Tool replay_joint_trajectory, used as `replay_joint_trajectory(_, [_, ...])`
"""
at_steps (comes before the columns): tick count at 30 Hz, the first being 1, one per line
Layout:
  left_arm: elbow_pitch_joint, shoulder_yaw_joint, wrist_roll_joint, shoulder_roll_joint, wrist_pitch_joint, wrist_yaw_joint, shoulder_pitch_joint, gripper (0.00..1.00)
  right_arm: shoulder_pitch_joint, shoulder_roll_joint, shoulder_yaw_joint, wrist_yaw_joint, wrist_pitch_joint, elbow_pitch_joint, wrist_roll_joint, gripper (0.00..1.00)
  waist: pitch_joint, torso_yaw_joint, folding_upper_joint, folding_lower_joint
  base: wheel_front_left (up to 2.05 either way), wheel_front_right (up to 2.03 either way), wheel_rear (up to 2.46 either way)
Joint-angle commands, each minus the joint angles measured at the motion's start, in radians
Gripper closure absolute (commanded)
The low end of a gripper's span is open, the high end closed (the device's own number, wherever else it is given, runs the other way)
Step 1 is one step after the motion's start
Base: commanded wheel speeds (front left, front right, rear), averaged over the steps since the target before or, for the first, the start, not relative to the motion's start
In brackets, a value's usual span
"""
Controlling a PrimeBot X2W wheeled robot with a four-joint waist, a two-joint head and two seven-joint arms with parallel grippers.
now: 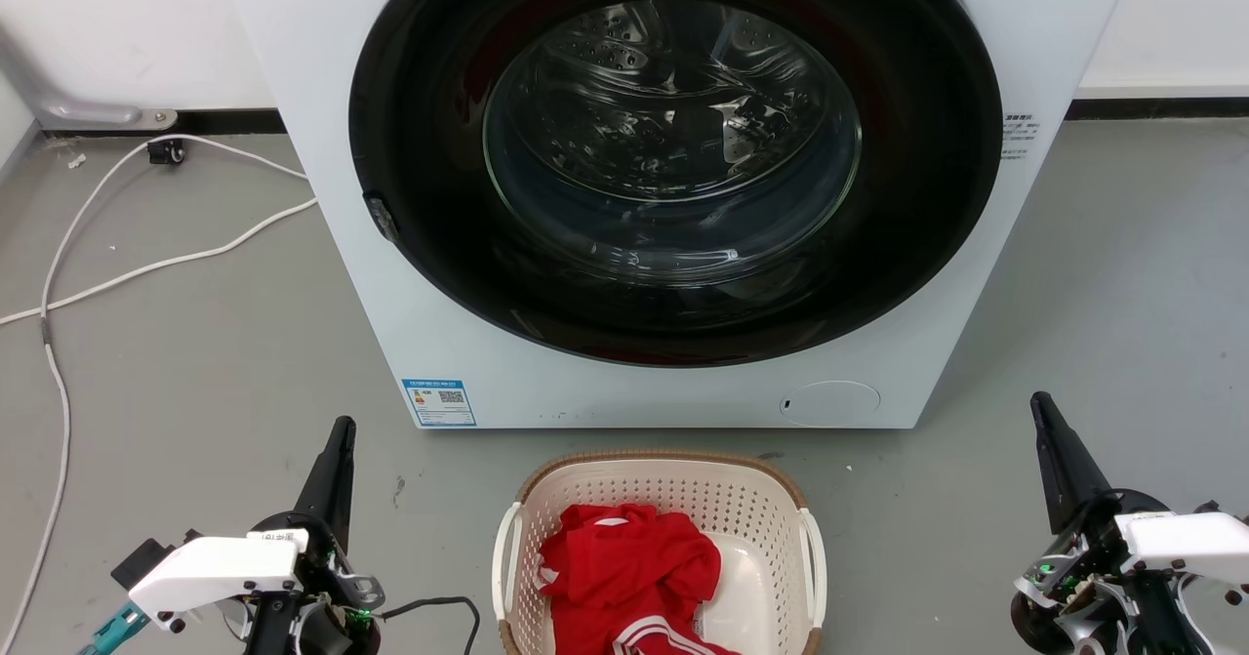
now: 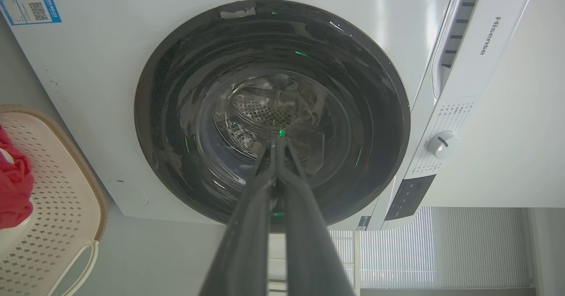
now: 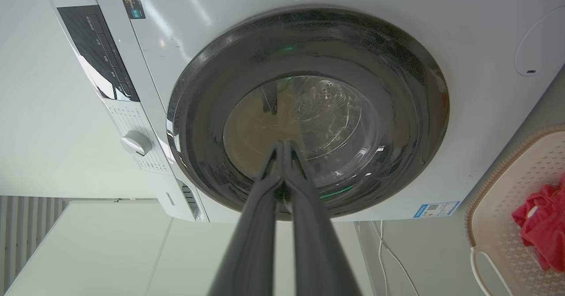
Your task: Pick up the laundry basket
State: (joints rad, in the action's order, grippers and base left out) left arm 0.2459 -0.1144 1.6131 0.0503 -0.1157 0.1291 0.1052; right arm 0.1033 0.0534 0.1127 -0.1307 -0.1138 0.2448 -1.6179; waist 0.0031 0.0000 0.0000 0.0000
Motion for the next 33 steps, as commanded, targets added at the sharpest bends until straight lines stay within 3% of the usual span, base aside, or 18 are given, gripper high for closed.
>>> replay_joint_trajectory(1, [0.000, -0.001, 0.000, -0.001, 0.000, 0.004, 0.009, 1.00, 0.011, -0.003, 0.002, 0.000, -0.002, 0.001, 0.008, 1.00, 0.000, 0.000, 0.0000, 0.0000, 0.00, 0.00, 0.00])
replay_joint_trajectory(33, [0.006, 0.001, 0.000, -0.001, 0.001, 0.000, -0.004, 1.00, -0.004, -0.001, 0.000, 0.000, 0.001, 0.006, 0.003, 1.00, 0.000, 0.000, 0.0000, 0.0000, 0.00, 0.00, 0.00])
